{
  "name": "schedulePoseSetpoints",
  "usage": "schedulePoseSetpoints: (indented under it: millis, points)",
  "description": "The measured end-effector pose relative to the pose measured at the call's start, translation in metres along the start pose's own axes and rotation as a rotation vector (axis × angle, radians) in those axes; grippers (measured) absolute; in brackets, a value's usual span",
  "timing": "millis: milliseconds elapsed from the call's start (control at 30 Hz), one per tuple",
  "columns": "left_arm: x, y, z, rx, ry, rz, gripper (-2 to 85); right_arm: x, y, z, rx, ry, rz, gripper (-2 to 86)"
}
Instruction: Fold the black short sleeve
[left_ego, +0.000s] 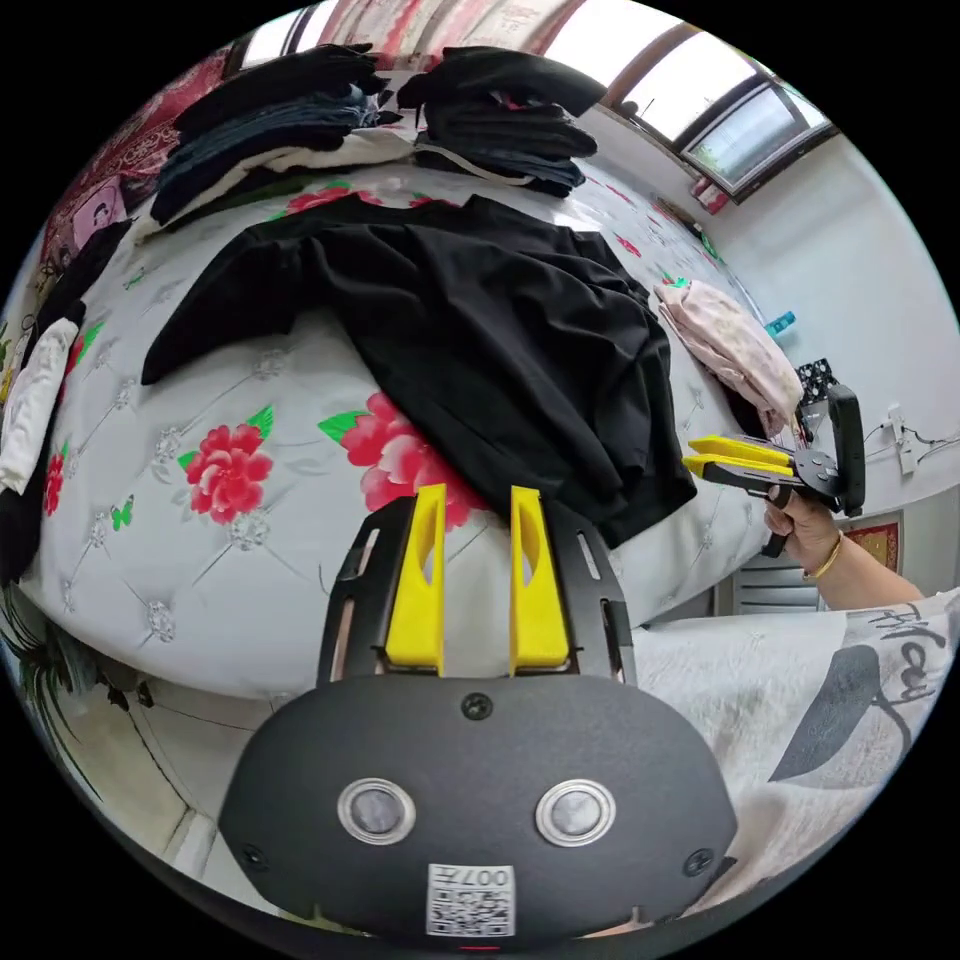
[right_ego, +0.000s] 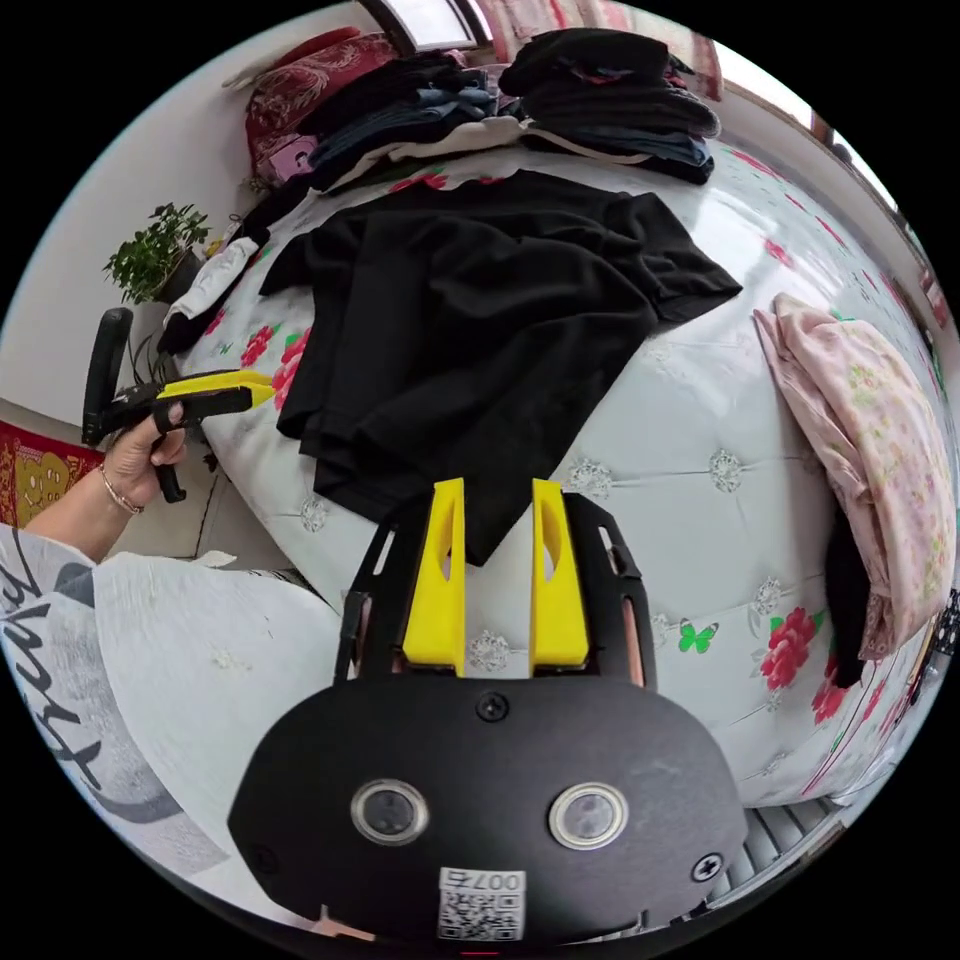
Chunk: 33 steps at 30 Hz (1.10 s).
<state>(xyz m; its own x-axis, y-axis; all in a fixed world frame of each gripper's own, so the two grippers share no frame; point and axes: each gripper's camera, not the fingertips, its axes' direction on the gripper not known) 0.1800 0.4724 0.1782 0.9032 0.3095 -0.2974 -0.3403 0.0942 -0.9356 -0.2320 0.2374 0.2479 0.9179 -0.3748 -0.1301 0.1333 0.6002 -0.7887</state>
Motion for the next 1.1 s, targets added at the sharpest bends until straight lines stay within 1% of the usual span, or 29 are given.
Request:
schedulePoseSetpoints:
  millis: [67,100,133,167,200,233,333,400,500,633,700,800,833,900,933,1000,1033,1100]
  points:
    - [0.015,-0.01,0.013,-0.028,-0.055,0.051,9.1,-0.002,-0.004,0.008,-0.024,0.0,-0.009,2.6]
    - [0.021,-0.016,0.026,-0.084,-0.103,0.075,7.4,-0.001,-0.006,0.013,-0.045,-0.001,-0.005,2.3]
    - [0.023,-0.017,0.033,-0.123,-0.133,0.078,5.1,0.002,-0.007,0.022,-0.09,0.028,0.002,1.5]
    - [0.025,-0.017,0.032,-0.101,-0.191,0.091,0.6,0.003,-0.005,0.019,-0.063,0.088,-0.011,0.9]
    - [0.022,-0.018,0.027,-0.126,-0.184,0.072,0.0,0.005,-0.004,0.018,-0.076,0.116,-0.008,0.7]
    - [0.016,-0.015,0.015,-0.115,-0.145,0.041,-0.5,0.011,-0.002,0.014,-0.104,0.125,-0.009,0.4]
    - [0.0,0.009,-0.021,-0.017,-0.11,-0.002,-0.8,0.035,0.028,-0.02,0.013,0.048,0.011,0.1]
    - [-0.02,0.044,-0.052,0.043,-0.085,-0.071,-0.9,0.054,0.052,-0.036,0.053,0.016,0.052,0.1]
    - [-0.043,0.087,-0.072,0.071,-0.104,-0.183,-0.9,0.07,0.081,-0.05,0.101,-0.032,0.07,0.4]
    - [-0.065,0.117,-0.083,0.087,-0.118,-0.278,-0.9,0.044,0.076,-0.044,0.13,-0.046,-0.048,2.2]
    - [-0.077,0.129,-0.088,0.111,-0.105,-0.32,-0.9,0.028,0.065,-0.028,0.086,-0.036,-0.103,3.3]
    - [-0.09,0.143,-0.088,0.103,-0.083,-0.352,-1.0,0.015,0.055,0.017,-0.078,0.03,-0.175,3.1]
    - [-0.092,0.146,-0.088,0.101,-0.081,-0.356,-1.0,0.013,0.059,0.016,-0.035,0.079,-0.204,2.4]
    - [-0.1,0.158,-0.096,0.117,-0.069,-0.357,-1.0,0.019,0.062,0.009,-0.048,0.144,-0.182,1.0]
    - [-0.101,0.162,-0.099,0.126,-0.063,-0.357,-1.0,0.027,0.065,-0.003,-0.038,0.131,-0.174,0.5]
    - [-0.11,0.178,-0.119,0.195,-0.029,-0.36,-1.0,0.049,0.077,-0.034,0.059,0.075,-0.124,0.2]
    - [-0.117,0.189,-0.132,0.249,0.01,-0.373,-1.0,0.068,0.087,-0.058,0.116,0.032,-0.061,0.0]
    - [-0.13,0.208,-0.147,0.293,0.054,-0.415,-1.0,0.096,0.105,-0.092,0.192,-0.043,0.014,-0.1]
